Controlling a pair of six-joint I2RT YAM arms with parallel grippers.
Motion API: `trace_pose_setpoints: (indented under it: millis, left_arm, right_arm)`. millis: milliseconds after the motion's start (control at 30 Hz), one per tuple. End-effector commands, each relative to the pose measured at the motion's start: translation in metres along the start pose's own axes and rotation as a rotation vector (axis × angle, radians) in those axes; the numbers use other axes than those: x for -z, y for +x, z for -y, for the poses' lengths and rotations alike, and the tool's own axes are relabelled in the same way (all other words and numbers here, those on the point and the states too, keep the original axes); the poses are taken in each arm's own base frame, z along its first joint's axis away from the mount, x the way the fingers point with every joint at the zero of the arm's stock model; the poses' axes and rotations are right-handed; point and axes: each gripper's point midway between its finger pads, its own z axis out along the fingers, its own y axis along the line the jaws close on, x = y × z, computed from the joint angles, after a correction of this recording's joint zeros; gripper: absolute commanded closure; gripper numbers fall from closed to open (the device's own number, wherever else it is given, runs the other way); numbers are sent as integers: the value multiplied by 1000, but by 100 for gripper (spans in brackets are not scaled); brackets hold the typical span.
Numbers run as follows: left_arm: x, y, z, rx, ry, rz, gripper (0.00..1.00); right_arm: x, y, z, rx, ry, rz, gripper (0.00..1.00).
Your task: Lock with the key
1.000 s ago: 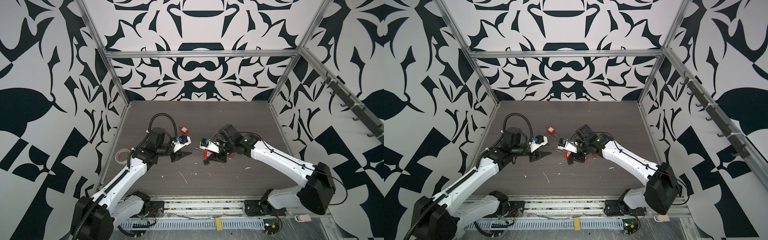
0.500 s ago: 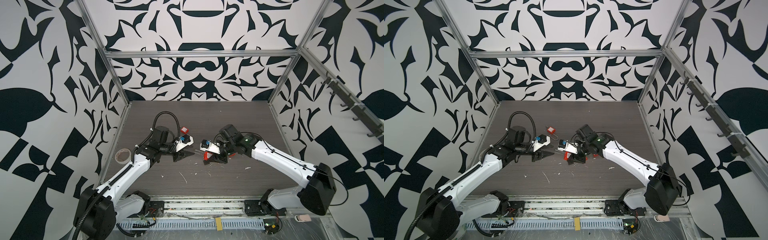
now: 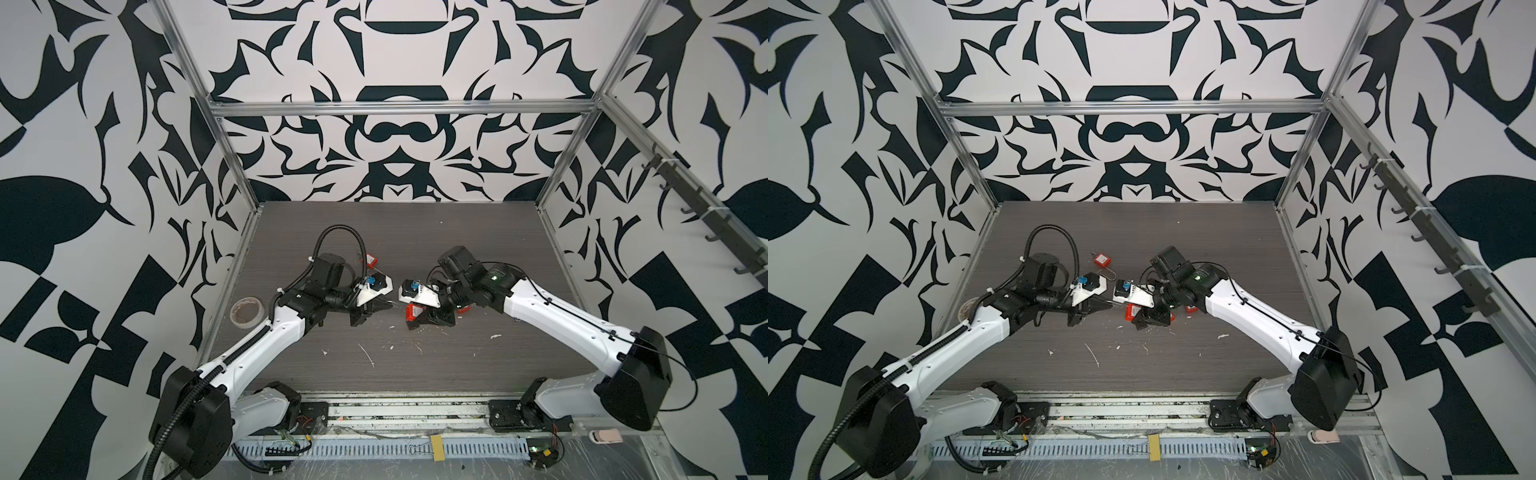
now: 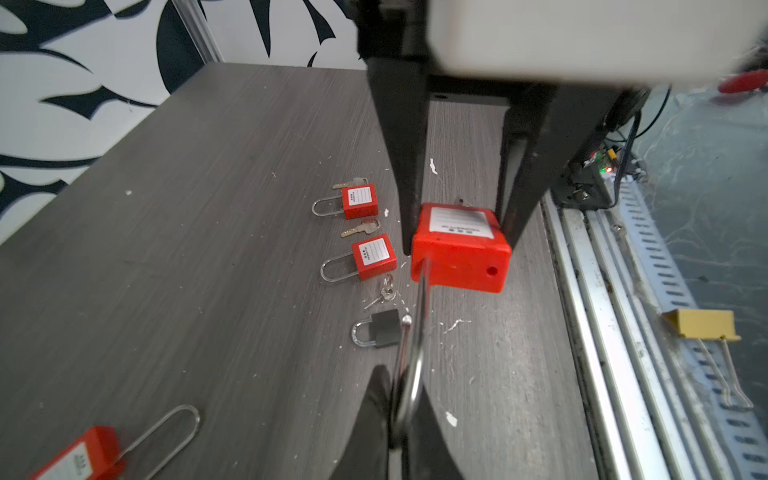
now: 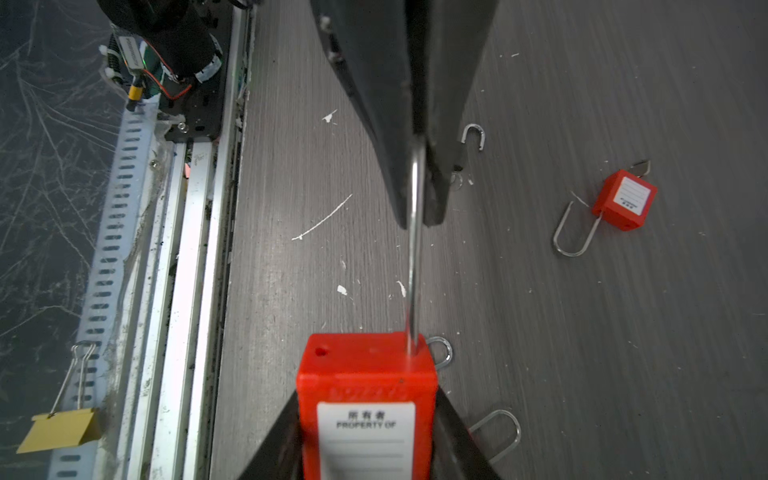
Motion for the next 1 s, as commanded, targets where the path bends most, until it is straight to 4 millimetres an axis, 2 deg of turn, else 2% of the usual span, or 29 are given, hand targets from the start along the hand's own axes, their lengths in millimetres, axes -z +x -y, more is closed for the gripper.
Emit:
trace_pose_setpoints:
  millis: [0,100,167,200,333,600,867,900,967]
  left_arm:
    - [1,-14,6,-38,29,33,96]
    - [2,-16,8,-32,36,40,94]
    - [3,-15,6,-30,24,36,79]
    - [3,-15,5,-31,15,34,76]
    - [5,-18,4,-38,4,39,74]
    - [4,-23,10,-26,46,63,84]
    - [3,-24,14,2,85,78,100]
    - [2,-24,15,5,91,79,100]
    - [2,-25,16,11,96,83,100]
  right_arm:
    - [9,-20,6,27,18,53,83]
    - [10,-18,5,39,20,39,83]
    - [10,-17,5,41,23,36,82]
    - [11,-17,4,43,24,37,82]
    - [13,-18,3,49,25,39,82]
    - [12,-18,3,55,21,32,82]
    - [11,-18,2,74,26,16,82]
    - [12,-18,3,79,28,14,79]
    - [12,-16,4,94,41,2,62]
